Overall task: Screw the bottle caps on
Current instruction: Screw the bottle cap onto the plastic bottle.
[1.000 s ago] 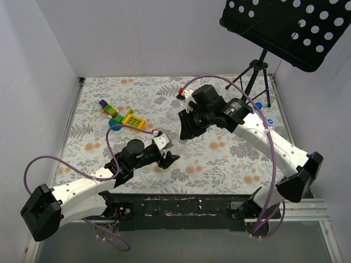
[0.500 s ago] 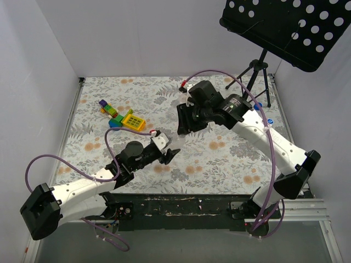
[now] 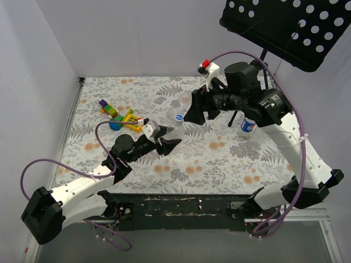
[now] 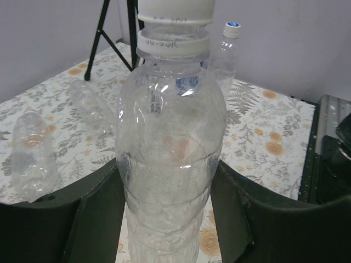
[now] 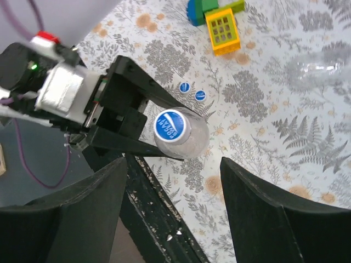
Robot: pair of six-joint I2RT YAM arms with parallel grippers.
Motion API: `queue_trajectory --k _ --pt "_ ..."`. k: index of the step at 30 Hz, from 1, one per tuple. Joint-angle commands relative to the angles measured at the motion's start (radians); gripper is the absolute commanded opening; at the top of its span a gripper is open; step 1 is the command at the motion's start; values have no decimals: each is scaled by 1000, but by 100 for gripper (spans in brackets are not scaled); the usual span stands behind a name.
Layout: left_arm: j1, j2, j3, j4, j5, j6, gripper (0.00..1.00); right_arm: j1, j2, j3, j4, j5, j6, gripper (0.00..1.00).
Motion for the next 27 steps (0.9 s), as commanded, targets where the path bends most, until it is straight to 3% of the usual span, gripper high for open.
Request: queue_trajectory --k 1,9,17,27 --pt "30 5 36 81 200 -108 0 -21 -80 -32 111 -181 -187 76" --pt "48 37 43 155 408 -201 0 -36 -104 -106 108 -343 -418 69" --pt "48 45 57 141 450 -196 0 -36 -70 -101 82 -405 -469 54" --pt "48 39 62 143 473 -199 0 -35 -81 -153 79 -517 -543 53"
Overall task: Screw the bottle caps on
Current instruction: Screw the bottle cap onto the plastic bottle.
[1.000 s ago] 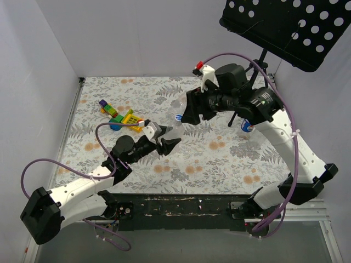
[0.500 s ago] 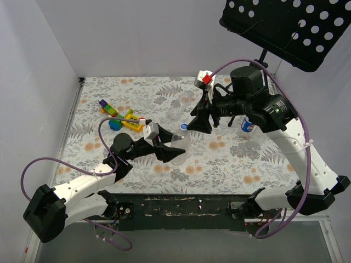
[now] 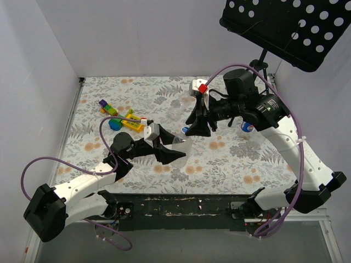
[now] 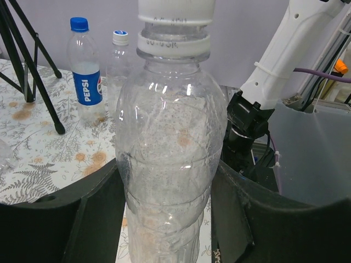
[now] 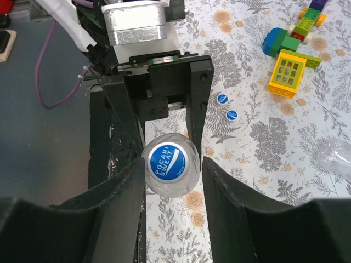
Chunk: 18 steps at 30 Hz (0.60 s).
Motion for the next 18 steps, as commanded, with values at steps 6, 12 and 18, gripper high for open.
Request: queue_trajectory --k 6,12,18 --pt "7 -12 41 26 37 -1 0 -5 -14 -18 -3 -88 -69 52" --pt "7 -14 40 31 45 -5 0 -5 -6 -28 -16 -93 -79 45" --pt "5 -21 38 31 37 3 0 -3 2 -31 -25 -92 -72 23"
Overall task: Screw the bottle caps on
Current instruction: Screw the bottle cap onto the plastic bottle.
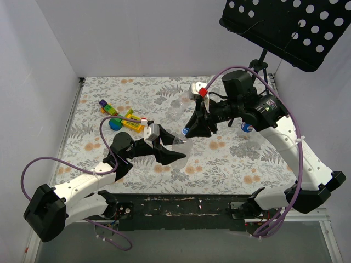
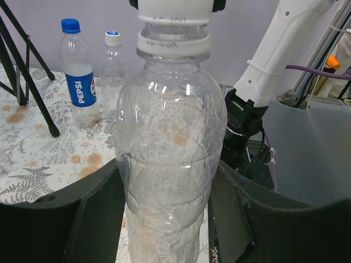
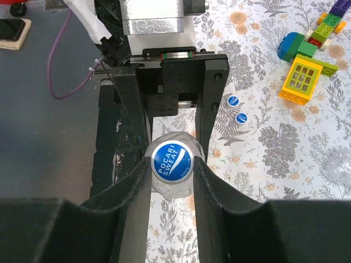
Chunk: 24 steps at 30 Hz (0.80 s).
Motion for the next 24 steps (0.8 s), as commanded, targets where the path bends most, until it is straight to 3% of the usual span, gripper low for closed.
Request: queue_trajectory --k 1,4,10,18,24 --pt "5 -26 33 25 -3 13 0 -3 0 -5 -5 -14 -1 20" --pt "5 -47 30 -6 -66 62 0 6 0 -8 0 29 34 11" --pt "-1 -99 5 -63 -300 203 0 87 14 -24 15 252 170 1" --pt "-45 -135 -55 -20 -555 295 0 196 72 -117 81 665 533 1" --pt "-50 -142 -62 -21 -647 313 0 275 68 -174 147 842 696 1"
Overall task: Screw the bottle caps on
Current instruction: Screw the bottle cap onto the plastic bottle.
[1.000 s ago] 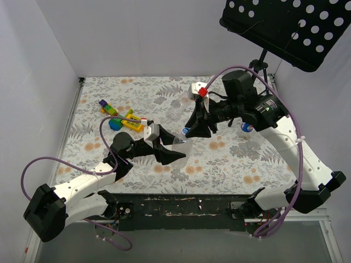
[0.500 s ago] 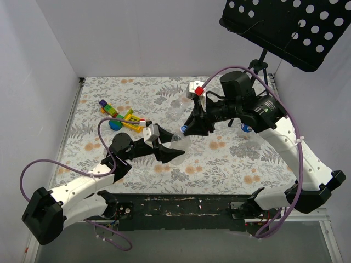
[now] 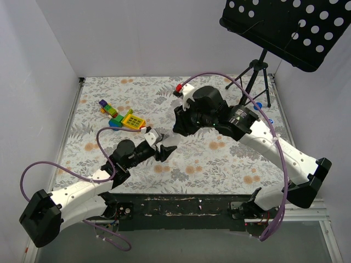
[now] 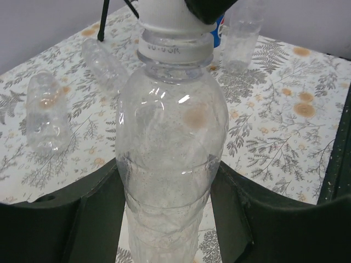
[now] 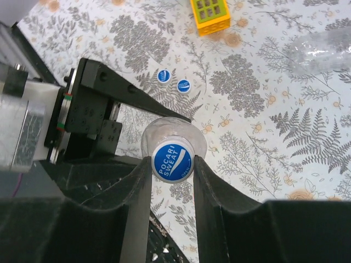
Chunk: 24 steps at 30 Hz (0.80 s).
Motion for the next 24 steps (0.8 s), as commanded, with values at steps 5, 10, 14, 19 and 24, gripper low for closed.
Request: queue_trajectory --k 5,10,14,19,24 --pt "-6 -41 76 112 -90 -22 0 29 -42 28 -7 21 65 42" --pt "13 -16 107 83 61 -68 0 -72 -87 131 -27 -226 -96 68" --pt "26 18 136 64 250 -96 0 -108 -104 180 -79 -344 -258 70" --pt "30 61 167 66 439 -143 0 -117 -133 168 -130 -510 -436 65" --pt "31 71 170 90 502 -166 0 -115 -137 146 -190 -558 -533 63"
